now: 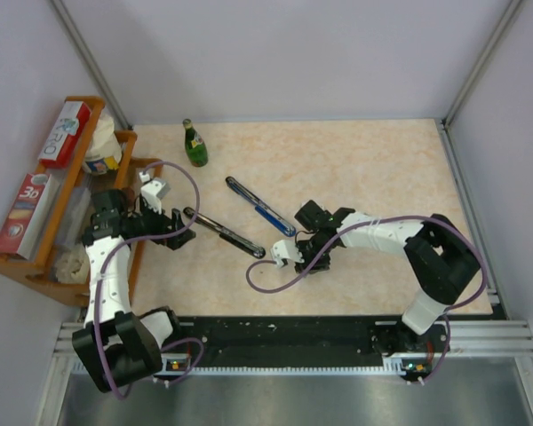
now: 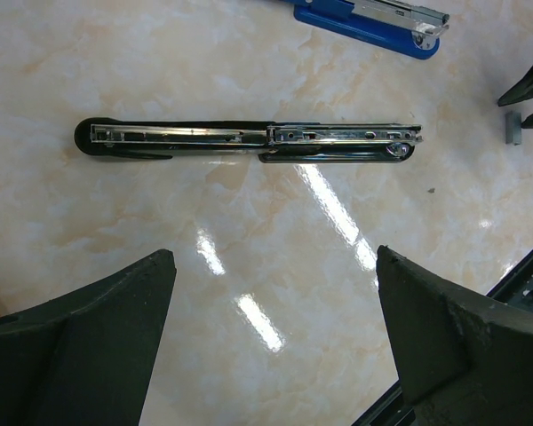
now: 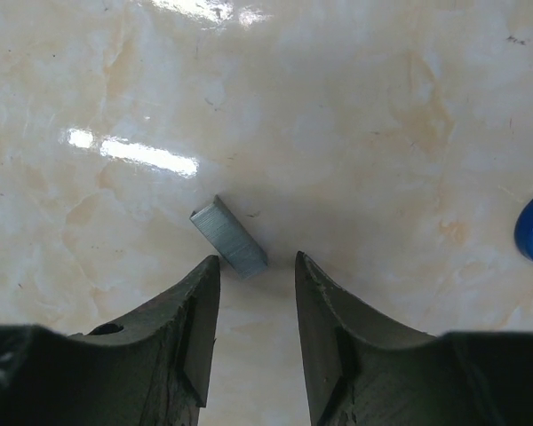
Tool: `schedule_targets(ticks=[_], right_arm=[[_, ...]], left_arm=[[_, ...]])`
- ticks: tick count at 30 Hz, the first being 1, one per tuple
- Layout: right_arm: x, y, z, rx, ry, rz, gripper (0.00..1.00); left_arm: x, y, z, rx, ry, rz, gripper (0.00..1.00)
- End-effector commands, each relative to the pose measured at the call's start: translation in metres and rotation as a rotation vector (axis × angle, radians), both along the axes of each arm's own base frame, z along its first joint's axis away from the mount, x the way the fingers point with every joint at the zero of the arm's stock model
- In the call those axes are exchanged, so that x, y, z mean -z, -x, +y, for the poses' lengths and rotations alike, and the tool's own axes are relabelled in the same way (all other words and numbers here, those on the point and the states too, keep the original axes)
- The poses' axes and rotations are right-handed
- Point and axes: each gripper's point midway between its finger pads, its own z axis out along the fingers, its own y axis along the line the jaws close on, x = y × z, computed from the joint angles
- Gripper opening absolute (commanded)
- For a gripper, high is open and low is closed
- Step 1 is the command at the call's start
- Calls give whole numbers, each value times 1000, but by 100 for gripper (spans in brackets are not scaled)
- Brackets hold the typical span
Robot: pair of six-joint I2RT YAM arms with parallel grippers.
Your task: Load the staples into the stapler
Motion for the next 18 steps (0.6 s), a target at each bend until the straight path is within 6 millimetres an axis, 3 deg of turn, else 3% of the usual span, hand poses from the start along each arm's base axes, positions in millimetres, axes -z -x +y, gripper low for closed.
schedule_targets(ticks=[1, 15, 18], right_arm=[[6, 4, 3, -43, -2, -15, 38], [2, 21, 9, -121, -26, -1, 35], [8, 20, 5, -113, 1, 4, 29]], left_arm=[[-3, 0, -2, 27, 10, -31, 99], [-2, -1, -2, 28, 9, -31, 99], [-2, -1, -2, 28, 7, -31, 99]])
